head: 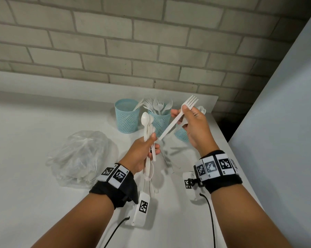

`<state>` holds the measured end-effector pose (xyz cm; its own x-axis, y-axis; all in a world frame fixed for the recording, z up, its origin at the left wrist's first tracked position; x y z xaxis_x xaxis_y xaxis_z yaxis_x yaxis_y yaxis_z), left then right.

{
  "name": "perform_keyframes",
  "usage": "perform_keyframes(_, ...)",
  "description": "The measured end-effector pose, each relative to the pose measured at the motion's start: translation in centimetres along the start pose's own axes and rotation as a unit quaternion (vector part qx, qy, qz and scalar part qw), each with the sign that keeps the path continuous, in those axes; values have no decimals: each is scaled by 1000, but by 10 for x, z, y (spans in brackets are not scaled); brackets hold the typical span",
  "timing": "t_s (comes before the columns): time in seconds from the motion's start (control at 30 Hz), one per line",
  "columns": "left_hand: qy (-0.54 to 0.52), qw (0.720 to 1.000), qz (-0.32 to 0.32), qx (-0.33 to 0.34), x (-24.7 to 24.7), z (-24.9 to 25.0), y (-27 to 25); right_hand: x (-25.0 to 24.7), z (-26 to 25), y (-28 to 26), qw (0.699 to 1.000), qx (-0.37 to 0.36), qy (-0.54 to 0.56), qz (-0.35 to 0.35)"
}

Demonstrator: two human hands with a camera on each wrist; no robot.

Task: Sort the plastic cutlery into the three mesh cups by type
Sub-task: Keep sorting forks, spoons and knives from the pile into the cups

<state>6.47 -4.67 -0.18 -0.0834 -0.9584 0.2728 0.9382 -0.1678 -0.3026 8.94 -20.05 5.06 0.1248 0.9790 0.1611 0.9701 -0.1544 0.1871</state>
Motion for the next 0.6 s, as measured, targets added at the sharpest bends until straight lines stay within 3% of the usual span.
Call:
perform_keyframes(0.13,24,1000,19,5,-5,0,4,1,-3,21,992,-6,116,45)
perform_keyframes(0.37,78,997,11,28,-10,-2,13,16,-14,76,971,-43,199,124)
perform_keyframes(0.5,93,995,5,30,-11,-4,18,32,-15,101,967,-110,157,165)
perform_keyframes(0.6,91,995,5,32,-12,-4,20,40,-3,113,974,-118,94,167)
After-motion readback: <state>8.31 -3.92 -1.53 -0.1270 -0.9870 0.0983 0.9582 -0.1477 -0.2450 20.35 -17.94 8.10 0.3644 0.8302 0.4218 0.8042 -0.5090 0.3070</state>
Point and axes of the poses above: each hand's wrist, its own y-axis towards the middle knuckle, its own x-axis out of the palm, z = x × y, the point moved 1 cm from there along y, towards the middle knuckle, and after that the axes turned 1 degree about -x, right-handed, at the moved point
